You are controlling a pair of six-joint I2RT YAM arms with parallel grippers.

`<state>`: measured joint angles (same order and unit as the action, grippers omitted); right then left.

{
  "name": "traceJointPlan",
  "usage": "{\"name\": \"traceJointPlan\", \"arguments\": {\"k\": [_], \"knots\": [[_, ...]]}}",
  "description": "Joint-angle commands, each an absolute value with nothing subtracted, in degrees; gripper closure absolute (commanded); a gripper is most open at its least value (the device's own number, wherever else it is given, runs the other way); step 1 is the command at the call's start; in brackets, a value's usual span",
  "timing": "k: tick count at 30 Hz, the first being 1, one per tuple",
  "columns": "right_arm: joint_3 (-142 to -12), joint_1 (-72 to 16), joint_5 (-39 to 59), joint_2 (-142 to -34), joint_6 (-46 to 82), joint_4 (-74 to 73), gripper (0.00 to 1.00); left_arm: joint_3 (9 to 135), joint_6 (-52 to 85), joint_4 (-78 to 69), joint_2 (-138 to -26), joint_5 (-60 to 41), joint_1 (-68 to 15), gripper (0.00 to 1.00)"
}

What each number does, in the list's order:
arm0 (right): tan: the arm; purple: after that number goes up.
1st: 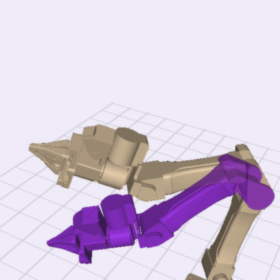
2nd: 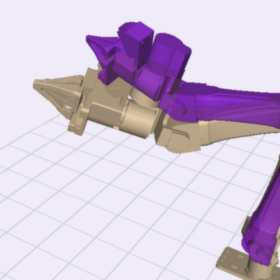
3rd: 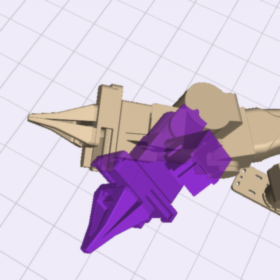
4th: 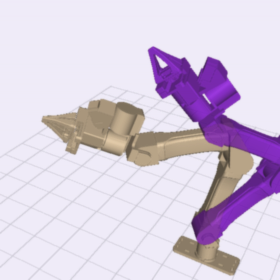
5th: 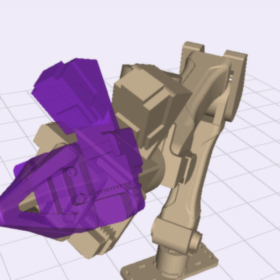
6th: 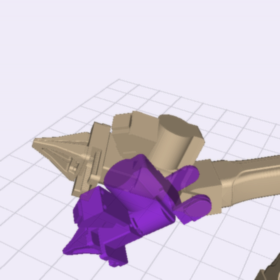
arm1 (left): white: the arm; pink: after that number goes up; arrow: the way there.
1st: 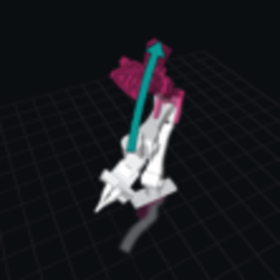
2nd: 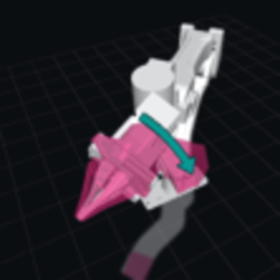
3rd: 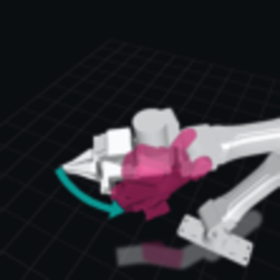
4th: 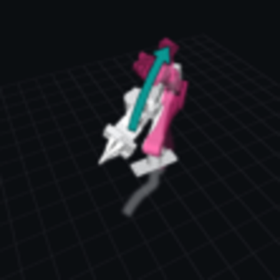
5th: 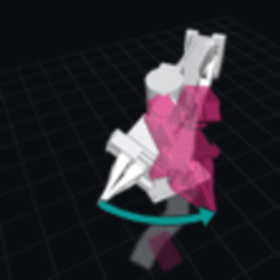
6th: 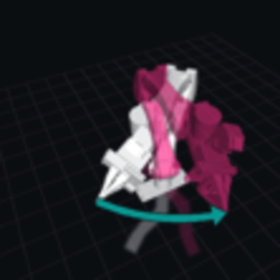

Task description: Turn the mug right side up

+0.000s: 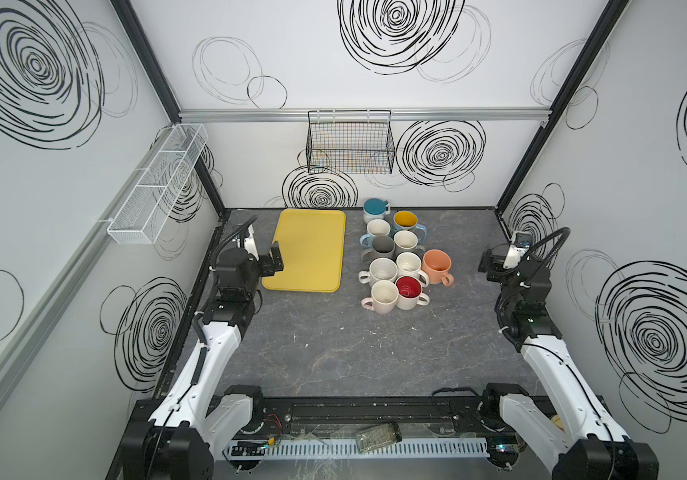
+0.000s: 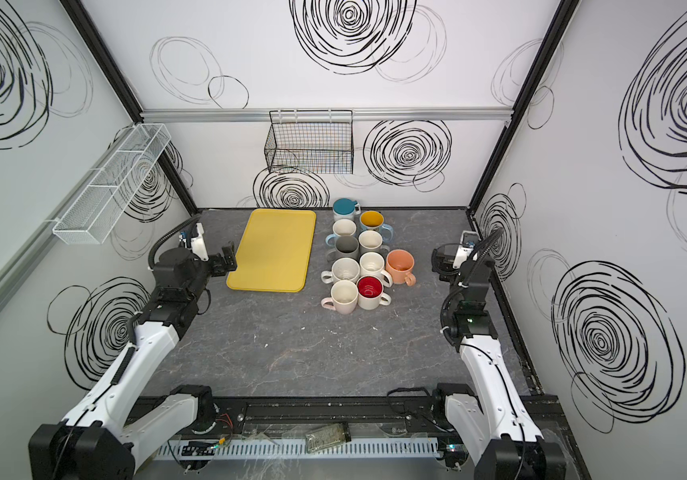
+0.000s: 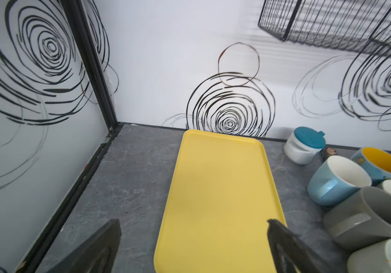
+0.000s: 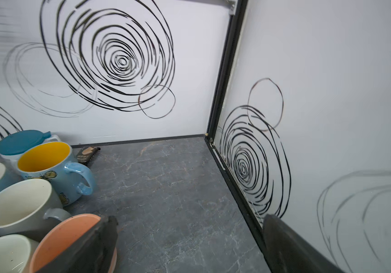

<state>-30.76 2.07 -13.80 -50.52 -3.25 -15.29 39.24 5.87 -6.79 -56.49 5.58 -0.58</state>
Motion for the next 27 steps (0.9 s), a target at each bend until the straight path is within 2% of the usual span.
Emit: {"name": "traceJointPlan", "arguments": {"k": [1, 3, 9, 14, 27], "knots": [[-25.24, 4.32, -11.40, -49.60, 3.44, -23.04, 0.00, 35.40, 3.09, -16.58, -54.42, 11.07, -0.44, 0.01], [-22.38, 4.78, -8.89, -50.45, 4.43, -25.25, 0.00, 33.13, 3.99, -17.77, -54.48, 11.13, -0.35, 0.01], [-14.98, 5.09, -10.19, -56.01, 6.34, -38.23, 0.00, 26.82, 5.93, -23.73, -57.86, 11.30, -0.70, 0.01], [-12.11, 5.36, -8.63, -60.43, 7.39, -46.52, 0.00, 21.36, 8.06, -29.07, -59.71, 16.79, -0.79, 0.01], [-10.47, 5.72, -6.29, -67.72, 9.63, -52.45, 0.00, 13.55, 7.82, -50.37, -69.16, 13.15, -0.56, 0.01]]}}
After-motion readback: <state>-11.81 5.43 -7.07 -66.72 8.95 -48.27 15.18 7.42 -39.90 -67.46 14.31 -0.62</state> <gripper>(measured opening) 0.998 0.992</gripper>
